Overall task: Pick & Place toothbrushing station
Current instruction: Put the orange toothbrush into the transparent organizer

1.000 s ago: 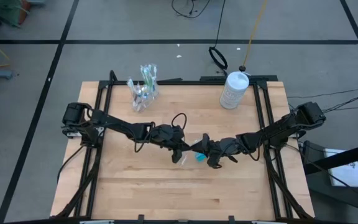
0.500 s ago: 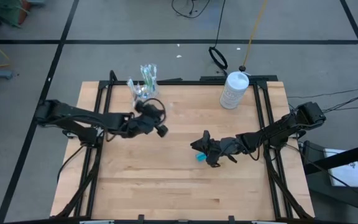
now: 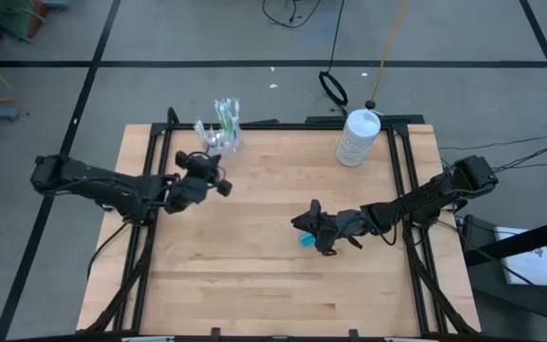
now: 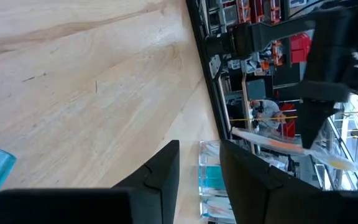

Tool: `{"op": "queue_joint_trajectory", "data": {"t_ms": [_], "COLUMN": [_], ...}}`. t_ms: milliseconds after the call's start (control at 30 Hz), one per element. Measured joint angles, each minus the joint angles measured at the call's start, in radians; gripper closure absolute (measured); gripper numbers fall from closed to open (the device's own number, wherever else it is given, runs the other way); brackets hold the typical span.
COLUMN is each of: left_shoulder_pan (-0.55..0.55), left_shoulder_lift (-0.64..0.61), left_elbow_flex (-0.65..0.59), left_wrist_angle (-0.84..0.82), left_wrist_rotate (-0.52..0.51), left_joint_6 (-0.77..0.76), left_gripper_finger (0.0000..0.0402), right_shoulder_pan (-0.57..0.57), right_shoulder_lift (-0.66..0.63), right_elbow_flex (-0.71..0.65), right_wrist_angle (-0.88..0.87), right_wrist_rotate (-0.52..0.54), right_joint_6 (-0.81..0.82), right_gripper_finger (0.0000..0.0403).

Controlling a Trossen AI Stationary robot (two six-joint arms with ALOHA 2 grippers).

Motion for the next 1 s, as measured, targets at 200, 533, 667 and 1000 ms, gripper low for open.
{"op": "queue_joint_trajectory", "data": {"t_ms": [200, 533, 667, 1000], "left_shoulder_pan": [0.007, 0.114, 0.174, 0.252], "left_shoulder_lift": [-0.119, -0.222, -0.214, -0.213], "left_elbow_flex": [-0.143, -0.382, -0.492, -0.558], "left_wrist_angle": [0.19, 0.568, 0.854, 1.054], "left_wrist_rotate": [-0.132, -0.17, -0.035, 0.144], "left_joint_6": [0.159, 0.329, 0.458, 0.517], "left_gripper_finger": [0.04, 0.04, 0.04, 0.04], "right_shoulder_pan": [0.0, 0.0, 0.0, 0.0], "right_shoulder_lift": [0.0, 0.0, 0.0, -0.001], "right_elbow_flex": [0.0, 0.0, 0.0, 0.0], "right_wrist_angle": [0.006, 0.004, 0.004, 0.144], "right_wrist_rotate": [-0.003, -0.003, -0.003, -0.108], "right_joint_6": [0.0, 0.0, 0.0, 0.322], "right_gripper_finger": [0.0294, 0.0293, 0.0294, 0.0293]}}
